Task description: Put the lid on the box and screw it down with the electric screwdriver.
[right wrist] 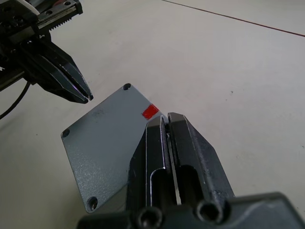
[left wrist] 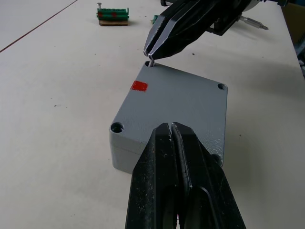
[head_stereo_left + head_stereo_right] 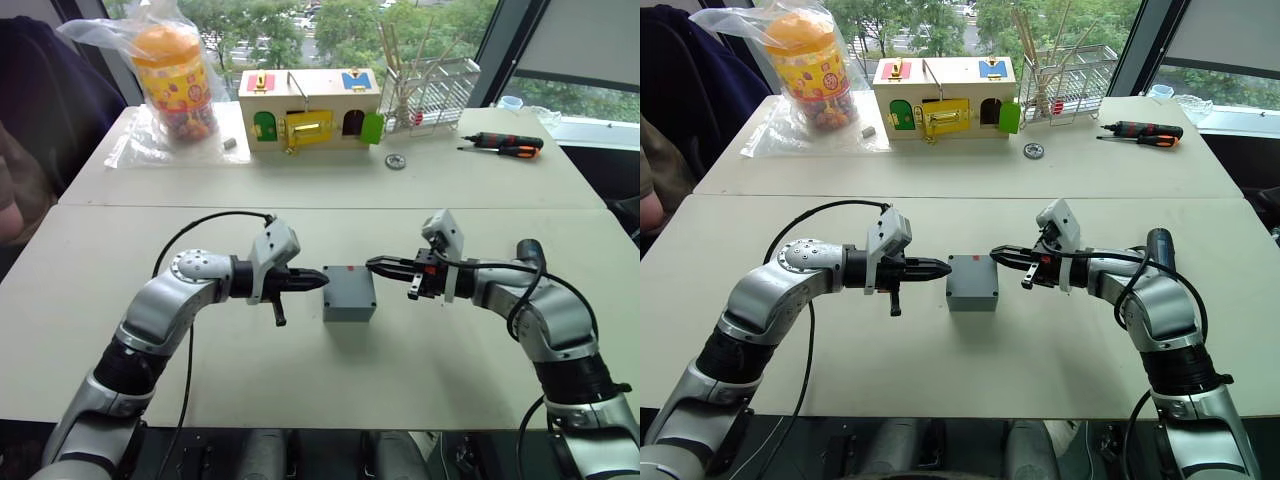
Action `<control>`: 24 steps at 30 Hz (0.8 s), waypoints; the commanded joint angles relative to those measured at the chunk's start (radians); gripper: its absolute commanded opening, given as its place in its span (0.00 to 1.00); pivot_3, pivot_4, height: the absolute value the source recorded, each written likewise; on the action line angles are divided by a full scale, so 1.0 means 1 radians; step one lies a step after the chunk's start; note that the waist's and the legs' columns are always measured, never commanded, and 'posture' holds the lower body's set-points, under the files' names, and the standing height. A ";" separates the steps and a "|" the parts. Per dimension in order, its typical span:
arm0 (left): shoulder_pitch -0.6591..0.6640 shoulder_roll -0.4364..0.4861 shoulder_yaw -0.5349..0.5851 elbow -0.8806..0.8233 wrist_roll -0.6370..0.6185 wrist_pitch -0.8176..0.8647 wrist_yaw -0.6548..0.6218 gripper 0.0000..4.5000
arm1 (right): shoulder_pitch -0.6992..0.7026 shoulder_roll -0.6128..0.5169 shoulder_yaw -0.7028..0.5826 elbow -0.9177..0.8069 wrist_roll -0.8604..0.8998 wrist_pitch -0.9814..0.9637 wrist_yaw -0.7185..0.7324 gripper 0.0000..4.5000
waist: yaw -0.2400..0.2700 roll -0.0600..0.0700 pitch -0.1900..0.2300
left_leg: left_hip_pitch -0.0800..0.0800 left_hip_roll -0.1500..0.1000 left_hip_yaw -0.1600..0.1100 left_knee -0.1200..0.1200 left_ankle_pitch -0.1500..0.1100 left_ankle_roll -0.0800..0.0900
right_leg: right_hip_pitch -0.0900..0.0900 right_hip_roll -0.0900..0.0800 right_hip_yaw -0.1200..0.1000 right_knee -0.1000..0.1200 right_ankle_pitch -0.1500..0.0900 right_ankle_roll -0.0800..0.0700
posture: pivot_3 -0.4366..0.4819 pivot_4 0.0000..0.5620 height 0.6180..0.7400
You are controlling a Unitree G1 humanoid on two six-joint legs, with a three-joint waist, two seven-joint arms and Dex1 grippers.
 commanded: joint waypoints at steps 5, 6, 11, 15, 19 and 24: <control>-0.004 -0.009 0.001 -0.012 0.007 -0.022 0.008 0.00 | -0.029 0.005 -0.004 -0.015 0.002 -0.015 0.010 0.67 | 0.001 0.000 0.000 | 0.000 0.000 0.000 0.000 0.000 0.000 | 0.000 0.000 0.000 0.000 0.000 0.000 | 0.48 0.27 0.72; -0.004 -0.010 0.001 -0.012 0.008 -0.023 0.008 0.00 | -0.029 0.004 -0.006 -0.016 0.002 -0.017 0.010 0.78 | 0.001 0.000 0.000 | 0.000 0.000 0.000 0.000 0.000 0.000 | 0.000 0.000 0.000 0.000 0.000 0.000 | 0.48 0.27 0.72; 0.000 -0.013 0.005 -0.018 0.006 -0.030 0.012 0.00 | -0.023 -0.007 -0.104 -0.059 0.080 0.036 -0.014 0.87 | 0.001 0.000 0.000 | 0.000 0.000 0.000 0.000 0.000 0.000 | 0.000 0.000 0.000 0.000 0.000 0.000 | 0.48 0.27 0.72; -0.025 -0.049 0.077 -0.031 -0.072 0.012 0.033 0.00 | -0.064 -0.005 -0.318 -0.093 0.234 0.153 -0.139 0.87 | 0.002 0.000 0.000 | 0.000 0.000 0.000 0.000 0.000 0.000 | 0.000 0.000 0.000 0.000 0.000 0.000 | 0.48 0.27 0.72; -0.040 -0.058 0.090 -0.015 -0.081 0.010 0.036 0.00 | -0.056 -0.088 -0.360 -0.133 0.280 0.225 -0.134 0.87 | 0.000 0.000 0.000 | 0.000 0.000 -0.001 0.000 0.000 0.000 | 0.000 0.000 0.000 0.000 0.000 0.000 | 0.48 0.27 0.72; -0.032 -0.066 0.073 0.007 -0.064 -0.016 0.036 0.00 | 0.023 -0.151 -0.228 -0.207 0.199 0.148 -0.066 0.87 | -0.001 0.000 0.000 | 0.000 0.000 0.000 -0.001 0.000 0.000 | 0.000 0.000 0.000 0.000 0.000 0.000 | 0.48 0.27 0.72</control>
